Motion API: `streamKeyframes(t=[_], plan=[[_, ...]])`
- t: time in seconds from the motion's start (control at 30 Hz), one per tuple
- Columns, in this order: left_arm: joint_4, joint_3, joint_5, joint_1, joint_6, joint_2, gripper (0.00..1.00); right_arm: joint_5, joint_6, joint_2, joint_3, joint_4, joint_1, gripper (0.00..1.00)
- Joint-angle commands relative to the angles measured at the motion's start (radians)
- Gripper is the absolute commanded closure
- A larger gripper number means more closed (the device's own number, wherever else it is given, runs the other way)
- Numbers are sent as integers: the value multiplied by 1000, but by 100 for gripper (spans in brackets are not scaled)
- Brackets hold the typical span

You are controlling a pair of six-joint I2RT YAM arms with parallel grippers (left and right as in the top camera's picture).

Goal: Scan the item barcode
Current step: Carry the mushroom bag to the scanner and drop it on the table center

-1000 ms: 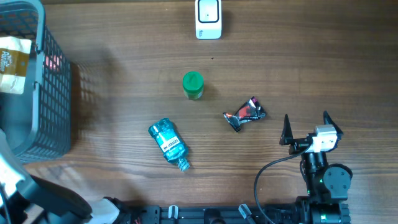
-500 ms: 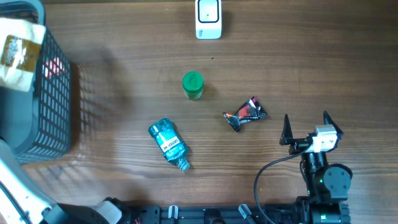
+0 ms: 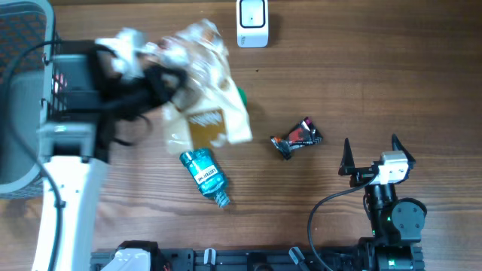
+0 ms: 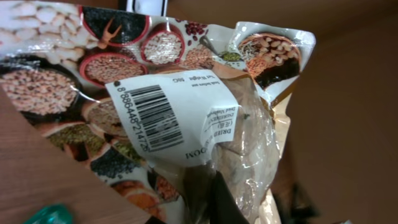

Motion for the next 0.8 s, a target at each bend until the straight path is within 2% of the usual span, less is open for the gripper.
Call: streamKeyframes(t=[0.0,0.13,0.3,0.6,0.63,0.67,0.7,0.73,0.77], plan=[[-5,-51,-306,-224,101,8,96,6,-9,-4,-1,2,6,0],[67,-153,-370,-393,99,55,96,6,-9,-4,-1,2,6,0],[209,-279,-367,-475,98,161,96,6,-8,-4,-1,2,6,0],[280,-309,-367,-626,94,369,96,6,-9,-4,-1,2,6,0],[280,-309,-367,-634,94,369,89,6,-9,-4,-1,2,6,0],[275,-307,-367,-640,94,363,61,6,-9,-4,-1,2,6,0],[268,-306,-367,-640,93,356,14,6,-9,-4,-1,2,6,0],[250,-301,-368,-640,94,341,0,6,-9,-4,-1,2,6,0],[223,-291,-377,-637,92,323,0,6,-9,-4,-1,2,6,0]])
